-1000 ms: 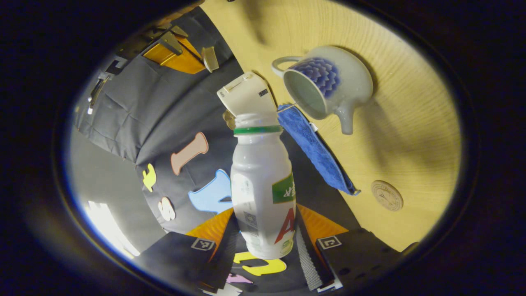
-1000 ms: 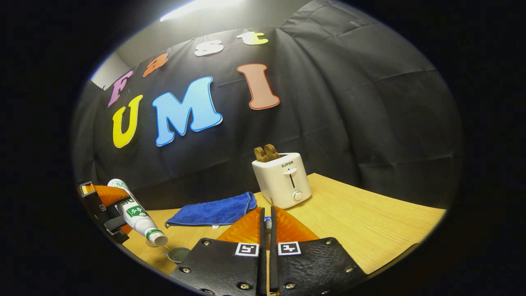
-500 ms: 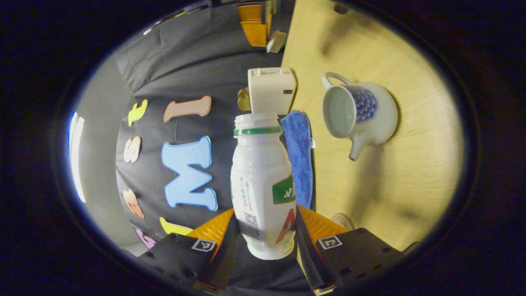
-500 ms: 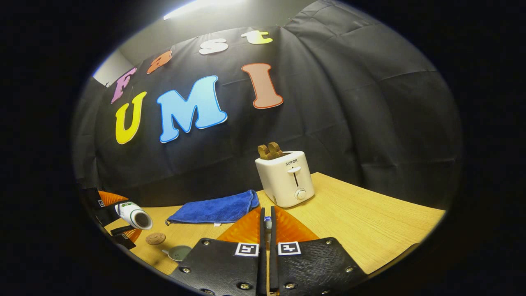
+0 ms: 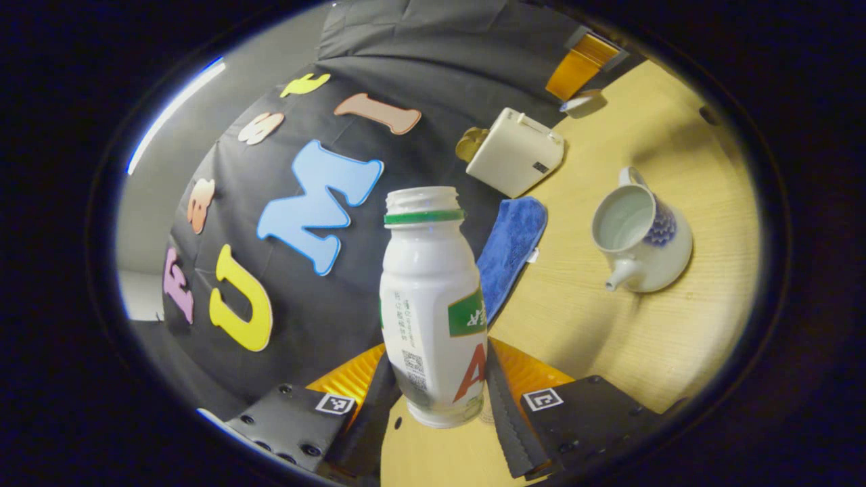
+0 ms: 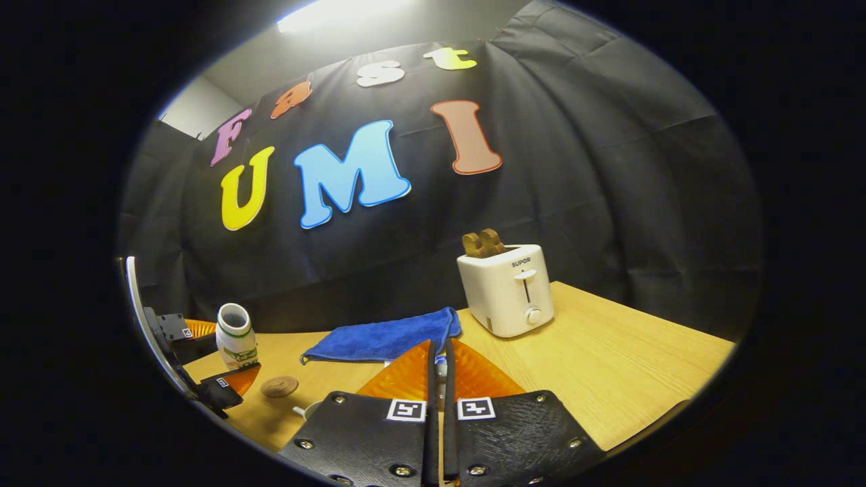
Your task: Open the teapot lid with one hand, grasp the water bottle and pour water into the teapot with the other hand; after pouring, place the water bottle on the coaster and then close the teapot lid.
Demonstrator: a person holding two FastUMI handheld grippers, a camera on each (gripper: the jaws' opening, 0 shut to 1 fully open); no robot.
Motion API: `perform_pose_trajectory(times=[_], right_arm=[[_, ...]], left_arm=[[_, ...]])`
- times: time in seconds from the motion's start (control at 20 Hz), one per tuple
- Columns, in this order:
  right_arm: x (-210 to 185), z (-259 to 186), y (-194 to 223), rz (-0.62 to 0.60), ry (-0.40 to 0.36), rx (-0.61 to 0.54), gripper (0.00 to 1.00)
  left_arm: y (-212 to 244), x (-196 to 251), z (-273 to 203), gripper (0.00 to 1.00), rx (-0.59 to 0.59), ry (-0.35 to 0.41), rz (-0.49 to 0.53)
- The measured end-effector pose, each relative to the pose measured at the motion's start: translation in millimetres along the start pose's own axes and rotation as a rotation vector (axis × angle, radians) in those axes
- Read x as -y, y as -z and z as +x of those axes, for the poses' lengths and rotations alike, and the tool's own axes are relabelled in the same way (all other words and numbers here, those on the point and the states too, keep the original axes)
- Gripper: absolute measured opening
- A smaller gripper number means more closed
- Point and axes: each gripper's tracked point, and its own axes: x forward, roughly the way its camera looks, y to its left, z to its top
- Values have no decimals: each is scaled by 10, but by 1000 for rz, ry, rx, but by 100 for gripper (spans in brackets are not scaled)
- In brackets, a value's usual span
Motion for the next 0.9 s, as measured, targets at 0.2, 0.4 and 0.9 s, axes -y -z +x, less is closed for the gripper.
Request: perform_pose_trajectory(times=[0.2,0.4,0.9], right_arm=[[-230,24,52,-33,-83,-3,3],[-417,48,149,-63,-139,-21,3],[-948,19,454,-109,-296,-104,3]], left_arm=[[125,14,37,75,-19,35,-235],[342,-25,111,75,-54,48,-458],[793,-75,312,73,-126,59,-789]])
